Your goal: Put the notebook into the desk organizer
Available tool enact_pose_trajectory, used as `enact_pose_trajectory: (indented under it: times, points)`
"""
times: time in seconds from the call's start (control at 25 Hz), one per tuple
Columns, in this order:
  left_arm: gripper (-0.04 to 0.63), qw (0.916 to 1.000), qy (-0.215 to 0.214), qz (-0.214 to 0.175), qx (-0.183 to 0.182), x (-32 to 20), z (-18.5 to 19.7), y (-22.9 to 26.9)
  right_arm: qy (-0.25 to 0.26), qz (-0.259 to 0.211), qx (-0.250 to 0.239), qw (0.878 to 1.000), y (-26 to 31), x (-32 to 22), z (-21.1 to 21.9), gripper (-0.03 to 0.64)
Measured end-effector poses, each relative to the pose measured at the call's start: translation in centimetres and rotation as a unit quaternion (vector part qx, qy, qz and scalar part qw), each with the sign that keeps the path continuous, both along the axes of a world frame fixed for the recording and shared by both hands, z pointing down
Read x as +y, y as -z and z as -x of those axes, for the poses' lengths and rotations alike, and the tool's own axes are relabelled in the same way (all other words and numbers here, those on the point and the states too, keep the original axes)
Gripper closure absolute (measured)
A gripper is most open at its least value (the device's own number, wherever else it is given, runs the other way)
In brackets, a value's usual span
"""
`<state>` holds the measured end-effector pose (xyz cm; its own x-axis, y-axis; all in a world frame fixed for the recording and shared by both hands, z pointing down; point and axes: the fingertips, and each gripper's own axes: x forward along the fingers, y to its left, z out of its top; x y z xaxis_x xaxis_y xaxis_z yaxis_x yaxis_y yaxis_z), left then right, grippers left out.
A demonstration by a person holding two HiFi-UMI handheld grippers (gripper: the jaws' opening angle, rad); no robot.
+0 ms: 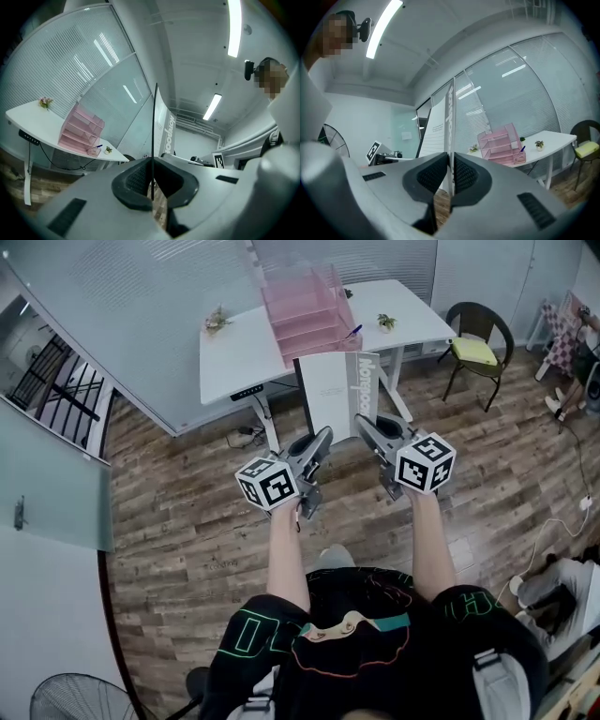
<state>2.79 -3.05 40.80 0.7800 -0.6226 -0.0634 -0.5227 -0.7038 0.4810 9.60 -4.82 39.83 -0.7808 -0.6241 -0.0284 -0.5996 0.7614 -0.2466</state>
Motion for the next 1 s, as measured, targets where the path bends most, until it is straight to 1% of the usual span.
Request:
enact_pose_trajectory:
  times: [0.24, 0.52, 0.72, 0.84, 1.0]
  points:
    - [0.591, 0.9999, 0.000, 0.012, 0.003, -3.6, 0.8, -1.8, -0.007, 0.012, 0.006, 1.000, -1.8, -3.5, 0.8, 0.591]
    - [0.591, 0.9998, -0.018, 0.005, 0.011, -10.7, 1.1, -1.6, -0.030, 0.007, 0.009, 0.999, -1.7, -10.8, 1.1, 0.589]
    - [0.591, 0.9998, -0.013, 0.011, 0.011, -17.2, 3.6, -2.4, -0.036, 0.009, 0.018, 0.999, -2.4, -17.3, 3.6, 0.589]
    - [0.589, 0.9996, -0.011, 0.021, 0.016, -21.2, 5.4, -2.9, -0.038, 0.019, 0.016, 0.999, -3.2, -21.6, 5.5, 0.589]
    - [0.589, 0.9994, -0.001, 0.034, 0.009, -26.7, 8.0, -2.4, -0.041, 0.027, 0.022, 0.999, -2.8, -27.1, 8.1, 0.589]
